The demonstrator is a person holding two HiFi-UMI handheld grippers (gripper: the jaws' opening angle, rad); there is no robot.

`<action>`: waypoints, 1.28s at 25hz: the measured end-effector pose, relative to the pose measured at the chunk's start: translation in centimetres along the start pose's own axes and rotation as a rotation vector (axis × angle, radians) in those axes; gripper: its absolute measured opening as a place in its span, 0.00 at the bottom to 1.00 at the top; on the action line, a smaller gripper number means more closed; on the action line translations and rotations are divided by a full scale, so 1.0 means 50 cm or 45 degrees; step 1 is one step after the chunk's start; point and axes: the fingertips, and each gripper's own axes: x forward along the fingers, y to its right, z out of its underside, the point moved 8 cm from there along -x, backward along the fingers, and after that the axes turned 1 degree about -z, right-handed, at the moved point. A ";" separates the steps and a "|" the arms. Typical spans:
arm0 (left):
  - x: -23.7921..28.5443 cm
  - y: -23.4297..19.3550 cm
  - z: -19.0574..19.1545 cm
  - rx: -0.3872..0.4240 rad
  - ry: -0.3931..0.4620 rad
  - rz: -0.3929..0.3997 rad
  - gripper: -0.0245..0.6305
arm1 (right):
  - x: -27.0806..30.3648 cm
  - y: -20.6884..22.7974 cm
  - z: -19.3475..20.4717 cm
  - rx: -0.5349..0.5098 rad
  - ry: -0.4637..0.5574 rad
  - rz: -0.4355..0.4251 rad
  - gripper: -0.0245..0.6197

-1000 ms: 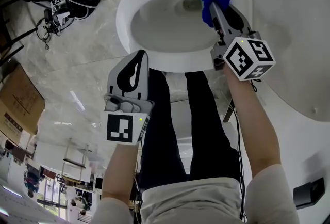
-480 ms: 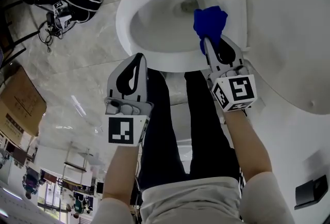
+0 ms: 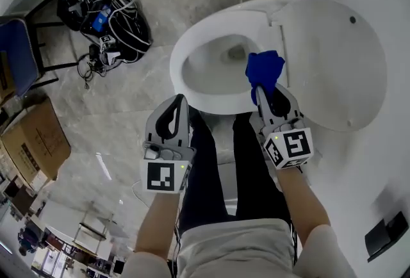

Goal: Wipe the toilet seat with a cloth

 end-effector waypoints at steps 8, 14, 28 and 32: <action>-0.126 0.039 -0.287 0.093 0.209 -0.038 0.05 | -0.155 -0.120 -0.245 -0.122 0.092 -0.153 0.12; -0.263 0.062 -0.520 0.225 0.429 -0.106 0.05 | -0.306 -0.163 -0.447 -0.137 0.276 -0.144 0.12; -0.450 0.149 -0.706 0.180 0.617 -0.150 0.05 | -0.533 -0.203 -0.662 -0.153 0.547 -0.216 0.12; -0.456 0.174 -0.724 0.149 0.630 -0.134 0.05 | -0.555 -0.219 -0.705 -0.151 0.582 -0.262 0.12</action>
